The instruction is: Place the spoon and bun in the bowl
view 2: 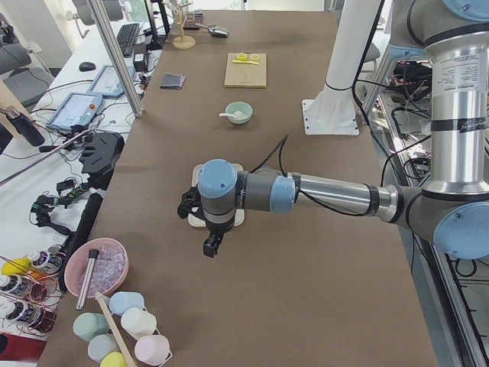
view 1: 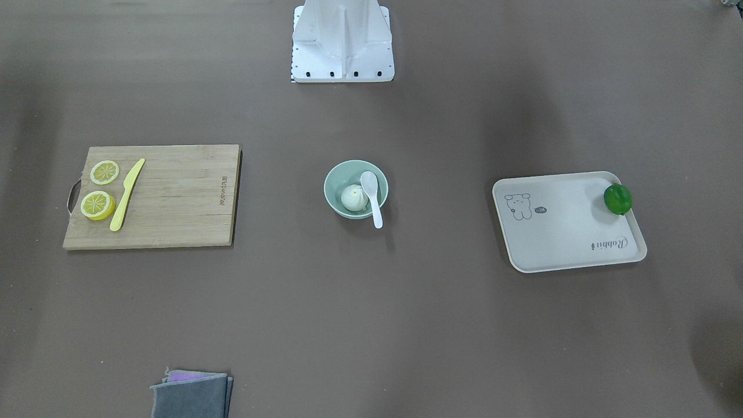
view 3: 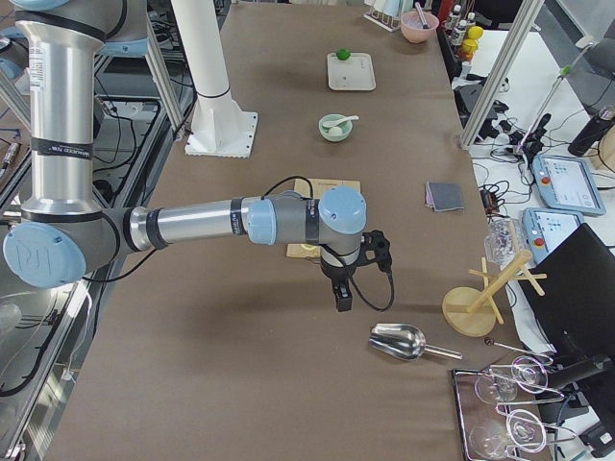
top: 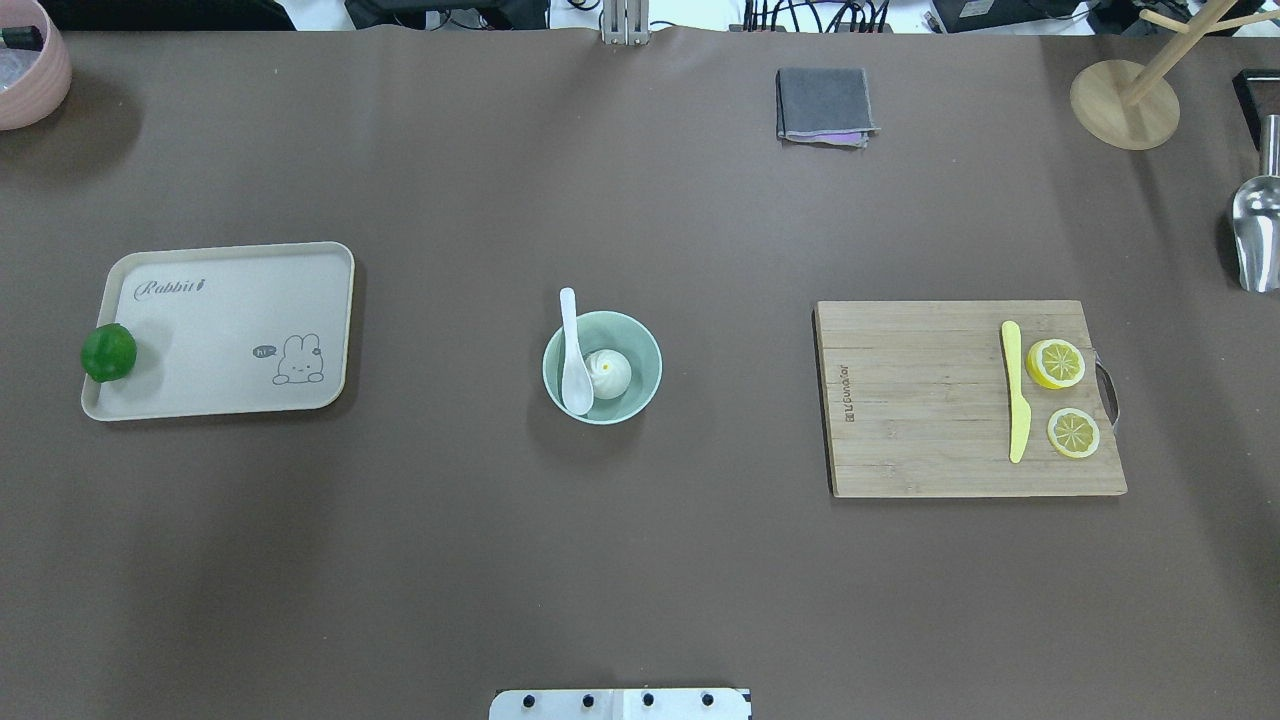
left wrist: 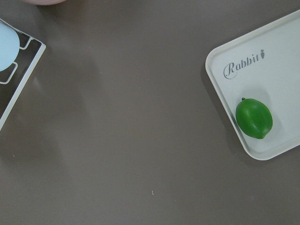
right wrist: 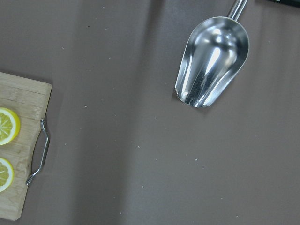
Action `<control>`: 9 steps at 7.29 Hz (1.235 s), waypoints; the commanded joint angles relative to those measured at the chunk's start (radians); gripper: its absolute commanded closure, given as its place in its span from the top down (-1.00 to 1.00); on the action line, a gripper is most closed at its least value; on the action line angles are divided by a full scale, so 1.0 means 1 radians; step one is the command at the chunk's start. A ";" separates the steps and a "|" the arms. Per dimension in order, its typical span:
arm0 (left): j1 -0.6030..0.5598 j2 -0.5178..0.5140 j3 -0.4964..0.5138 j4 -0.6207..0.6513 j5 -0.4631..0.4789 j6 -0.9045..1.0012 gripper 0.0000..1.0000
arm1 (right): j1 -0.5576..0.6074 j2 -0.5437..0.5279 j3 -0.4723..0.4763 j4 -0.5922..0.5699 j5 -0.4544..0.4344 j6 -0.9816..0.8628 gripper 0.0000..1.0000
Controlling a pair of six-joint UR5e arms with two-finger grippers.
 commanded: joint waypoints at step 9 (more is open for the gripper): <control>-0.041 -0.038 -0.047 0.089 0.058 -0.226 0.96 | 0.002 -0.046 -0.002 0.024 0.008 -0.001 1.00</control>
